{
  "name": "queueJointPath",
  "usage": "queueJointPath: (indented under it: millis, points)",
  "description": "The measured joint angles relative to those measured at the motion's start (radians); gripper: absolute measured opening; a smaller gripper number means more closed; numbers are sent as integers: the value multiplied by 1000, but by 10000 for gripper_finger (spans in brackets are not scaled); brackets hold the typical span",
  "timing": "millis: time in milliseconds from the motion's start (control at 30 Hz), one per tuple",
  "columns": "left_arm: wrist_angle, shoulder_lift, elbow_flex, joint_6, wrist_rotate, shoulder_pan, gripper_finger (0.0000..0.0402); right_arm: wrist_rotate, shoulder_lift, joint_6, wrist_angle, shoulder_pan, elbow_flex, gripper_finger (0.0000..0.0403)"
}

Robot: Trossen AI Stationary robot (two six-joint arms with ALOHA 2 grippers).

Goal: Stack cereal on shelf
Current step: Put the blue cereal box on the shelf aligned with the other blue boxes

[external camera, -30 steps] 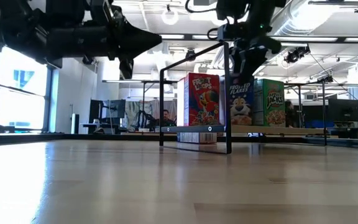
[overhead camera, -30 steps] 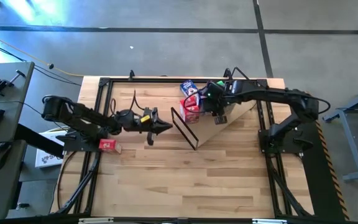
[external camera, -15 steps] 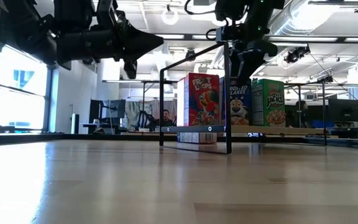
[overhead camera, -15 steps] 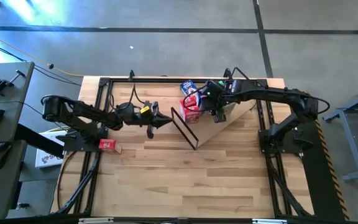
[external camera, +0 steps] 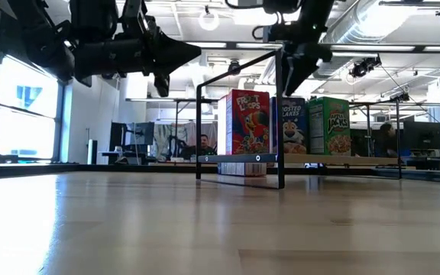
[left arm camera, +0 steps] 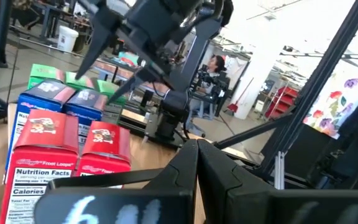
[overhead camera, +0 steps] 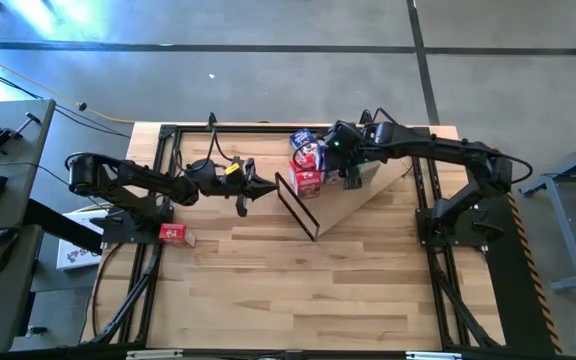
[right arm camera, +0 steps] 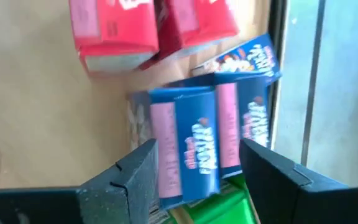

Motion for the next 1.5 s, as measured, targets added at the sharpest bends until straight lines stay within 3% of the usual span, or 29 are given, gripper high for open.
queueJointPath:
  millis: [167, 333, 467, 600, 667, 900, 1200, 1500]
  points:
    - [8, 0, 0, 5, 0, 9, 0, -1, 0, 2, -70, 9, 82, 202]
    - [1, 0, 28, -34, 17, 111, 0, -53, -1, 138, -224, 27, 161, 176]
    - [-127, 0, 95, -2, 97, 227, 0, -142, -9, 218, -235, 38, 121, 113]
    - [-381, 5, 211, 146, 149, 335, 0, -185, -32, 221, -106, 71, 11, 30]
    - [-495, 16, 269, 226, 180, 389, 0, -221, -50, 246, -45, 82, -34, 9]
    - [-742, 155, 460, 451, 302, 577, 0, -180, -143, 379, 144, 151, -96, 20]
    - [-831, 491, 733, 636, 509, 620, 0, -99, -227, 386, 219, 187, -96, 3]
    - [-1047, 669, 995, 761, 493, 619, 0, -47, -242, 347, 222, 181, -96, 0]
